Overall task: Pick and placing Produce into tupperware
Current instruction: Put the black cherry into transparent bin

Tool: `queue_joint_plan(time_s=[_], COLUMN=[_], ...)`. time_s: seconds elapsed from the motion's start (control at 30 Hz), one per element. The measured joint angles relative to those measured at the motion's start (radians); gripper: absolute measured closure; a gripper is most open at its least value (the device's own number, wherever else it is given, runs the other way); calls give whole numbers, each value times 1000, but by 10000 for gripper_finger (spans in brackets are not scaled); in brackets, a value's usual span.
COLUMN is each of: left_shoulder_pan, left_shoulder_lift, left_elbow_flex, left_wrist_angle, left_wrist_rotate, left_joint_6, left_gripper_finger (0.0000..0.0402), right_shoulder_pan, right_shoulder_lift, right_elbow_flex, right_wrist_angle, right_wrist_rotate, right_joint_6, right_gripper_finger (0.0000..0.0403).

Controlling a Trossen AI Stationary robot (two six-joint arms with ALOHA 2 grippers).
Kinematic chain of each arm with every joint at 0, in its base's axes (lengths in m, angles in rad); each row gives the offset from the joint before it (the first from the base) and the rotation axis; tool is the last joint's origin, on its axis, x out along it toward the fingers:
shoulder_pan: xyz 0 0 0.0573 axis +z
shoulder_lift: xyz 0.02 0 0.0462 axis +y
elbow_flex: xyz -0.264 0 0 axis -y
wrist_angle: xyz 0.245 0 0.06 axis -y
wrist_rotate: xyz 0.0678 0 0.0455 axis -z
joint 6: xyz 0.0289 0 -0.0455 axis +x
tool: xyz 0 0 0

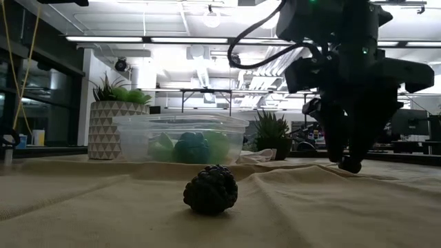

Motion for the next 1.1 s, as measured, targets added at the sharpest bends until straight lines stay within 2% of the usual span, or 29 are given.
queue_joint_plan(time_s=[0.83, 1.1], left_shoulder_pan=[0, 0], left_shoulder_lift=[0, 0], left_elbow_flex=[0, 0], left_wrist_angle=[-4, -3], left_wrist_rotate=[3, 3], left_joint_6=[4, 3], left_gripper_finger=[261, 261], right_shoulder_pan=[1, 1], right_shoulder_lift=[-3, -3], right_elbow_flex=[-43, -43], right_wrist_angle=[36, 37], right_wrist_rotate=[15, 11], right_joint_6=[59, 56], right_gripper_finger=[196, 248])
